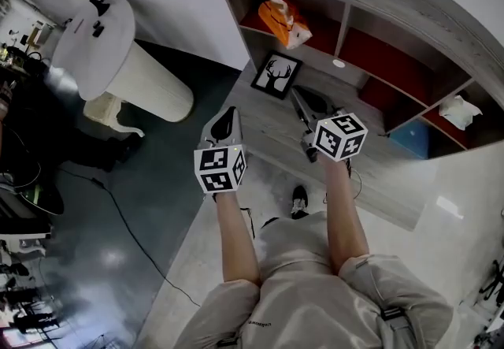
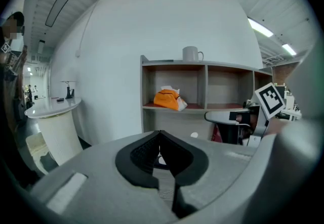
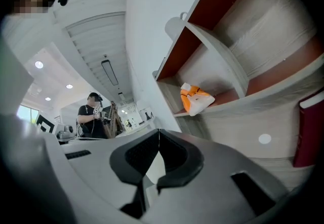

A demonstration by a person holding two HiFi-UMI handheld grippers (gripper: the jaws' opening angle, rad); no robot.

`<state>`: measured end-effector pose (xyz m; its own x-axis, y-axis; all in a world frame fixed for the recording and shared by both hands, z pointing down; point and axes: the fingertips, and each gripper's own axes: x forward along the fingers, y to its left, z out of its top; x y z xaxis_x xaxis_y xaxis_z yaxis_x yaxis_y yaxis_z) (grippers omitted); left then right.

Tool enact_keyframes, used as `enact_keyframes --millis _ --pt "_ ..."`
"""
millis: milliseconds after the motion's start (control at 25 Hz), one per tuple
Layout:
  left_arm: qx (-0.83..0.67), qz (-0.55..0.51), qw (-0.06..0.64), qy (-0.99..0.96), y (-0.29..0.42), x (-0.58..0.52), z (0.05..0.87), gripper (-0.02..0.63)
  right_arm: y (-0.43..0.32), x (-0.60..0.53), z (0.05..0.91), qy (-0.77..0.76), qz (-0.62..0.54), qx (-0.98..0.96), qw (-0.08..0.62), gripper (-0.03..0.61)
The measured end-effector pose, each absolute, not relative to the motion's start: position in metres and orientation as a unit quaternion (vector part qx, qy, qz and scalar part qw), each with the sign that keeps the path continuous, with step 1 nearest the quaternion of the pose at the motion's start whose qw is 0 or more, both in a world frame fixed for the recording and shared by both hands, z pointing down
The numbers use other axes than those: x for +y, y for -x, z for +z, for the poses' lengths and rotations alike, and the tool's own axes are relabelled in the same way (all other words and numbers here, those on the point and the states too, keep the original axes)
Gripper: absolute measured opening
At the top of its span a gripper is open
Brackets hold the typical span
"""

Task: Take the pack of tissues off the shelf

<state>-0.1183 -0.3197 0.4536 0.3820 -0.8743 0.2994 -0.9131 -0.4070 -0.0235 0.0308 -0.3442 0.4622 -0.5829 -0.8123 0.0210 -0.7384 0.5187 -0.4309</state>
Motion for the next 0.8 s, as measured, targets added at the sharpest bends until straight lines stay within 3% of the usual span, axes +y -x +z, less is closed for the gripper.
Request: enact_keyframes --millis 400,800 --pt "-0.514 0.126 0.095 -0.843 0.12 -0.349 0.473 0.009 -0.036 -0.361 0.476 0.48 -0.22 0.845 0.088 0.015" --pt "-0.42 0.146 0.055 -0.894 0.094 -0.432 0.453 0.009 -0.061 -0.411 0.461 0.585 -0.189 0.785 0.078 0.015"
